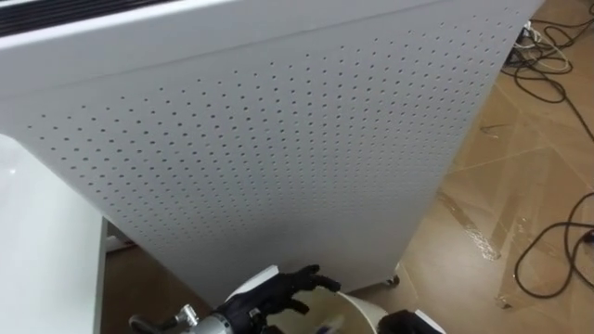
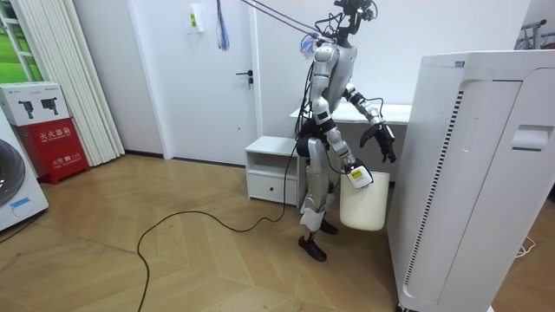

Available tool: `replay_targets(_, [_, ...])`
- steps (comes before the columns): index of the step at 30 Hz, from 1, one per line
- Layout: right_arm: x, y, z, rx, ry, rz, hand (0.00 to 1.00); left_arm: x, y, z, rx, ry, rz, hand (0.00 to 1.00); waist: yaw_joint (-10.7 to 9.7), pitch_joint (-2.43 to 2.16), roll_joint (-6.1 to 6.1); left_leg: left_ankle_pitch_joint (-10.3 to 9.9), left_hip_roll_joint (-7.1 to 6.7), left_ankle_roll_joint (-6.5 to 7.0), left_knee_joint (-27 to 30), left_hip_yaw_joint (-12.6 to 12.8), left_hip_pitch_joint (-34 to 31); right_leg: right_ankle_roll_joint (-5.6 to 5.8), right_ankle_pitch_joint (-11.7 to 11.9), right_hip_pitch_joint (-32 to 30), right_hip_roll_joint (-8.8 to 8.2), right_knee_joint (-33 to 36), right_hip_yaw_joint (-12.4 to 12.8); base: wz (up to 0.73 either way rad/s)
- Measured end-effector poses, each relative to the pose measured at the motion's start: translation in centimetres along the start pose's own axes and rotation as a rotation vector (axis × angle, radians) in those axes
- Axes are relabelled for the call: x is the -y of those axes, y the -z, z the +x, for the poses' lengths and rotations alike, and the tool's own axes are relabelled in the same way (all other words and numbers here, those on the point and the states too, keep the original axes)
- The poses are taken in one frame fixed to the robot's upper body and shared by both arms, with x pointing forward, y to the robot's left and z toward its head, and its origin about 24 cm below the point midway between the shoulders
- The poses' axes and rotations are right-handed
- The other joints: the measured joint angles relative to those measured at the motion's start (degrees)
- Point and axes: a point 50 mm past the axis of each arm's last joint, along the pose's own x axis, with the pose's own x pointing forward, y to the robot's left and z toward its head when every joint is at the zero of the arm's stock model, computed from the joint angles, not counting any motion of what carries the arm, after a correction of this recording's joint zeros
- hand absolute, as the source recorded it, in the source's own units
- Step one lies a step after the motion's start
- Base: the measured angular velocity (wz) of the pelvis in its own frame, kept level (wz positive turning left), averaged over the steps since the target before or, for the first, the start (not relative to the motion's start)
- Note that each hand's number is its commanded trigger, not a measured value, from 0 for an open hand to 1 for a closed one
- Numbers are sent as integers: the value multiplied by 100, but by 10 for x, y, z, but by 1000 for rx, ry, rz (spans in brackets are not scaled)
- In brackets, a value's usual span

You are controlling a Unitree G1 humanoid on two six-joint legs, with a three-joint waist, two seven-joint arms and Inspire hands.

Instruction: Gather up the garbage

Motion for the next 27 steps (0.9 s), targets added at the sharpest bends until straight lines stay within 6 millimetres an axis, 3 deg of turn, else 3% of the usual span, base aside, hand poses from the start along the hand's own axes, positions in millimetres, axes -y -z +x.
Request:
replay_targets(14, [3, 2, -1, -5, -2, -2, 100, 3, 4, -1, -15, 37, -10, 0, 13, -2, -2, 2, 5, -1, -33, 15, 81, -1, 0, 57, 12, -22, 19, 0])
replay_targets(21, [5, 8, -4, -19, -11, 13, 100, 7, 17, -10, -46, 42, -55, 0, 30, -12, -3, 10, 14, -6, -138, 20, 267, -3, -4, 227, 28, -103, 19, 0])
replay_targets(25, [7, 23, -10, -68, -14, 7, 100, 8, 28, -19, -82, 36, -92, 0, 28, -18, -12, 10, 7, -5, -182, 28, 419, 10, -24, 362, 23, -112, 23, 0])
replay_targets(27, [4, 38, -15, -116, -17, 21, 100, 14, 36, -25, -105, 31, -125, 0, 17, -50, -41, 9, 1, -5, -256, 39, 594, 23, -74, 500, 11, -104, 23, 0])
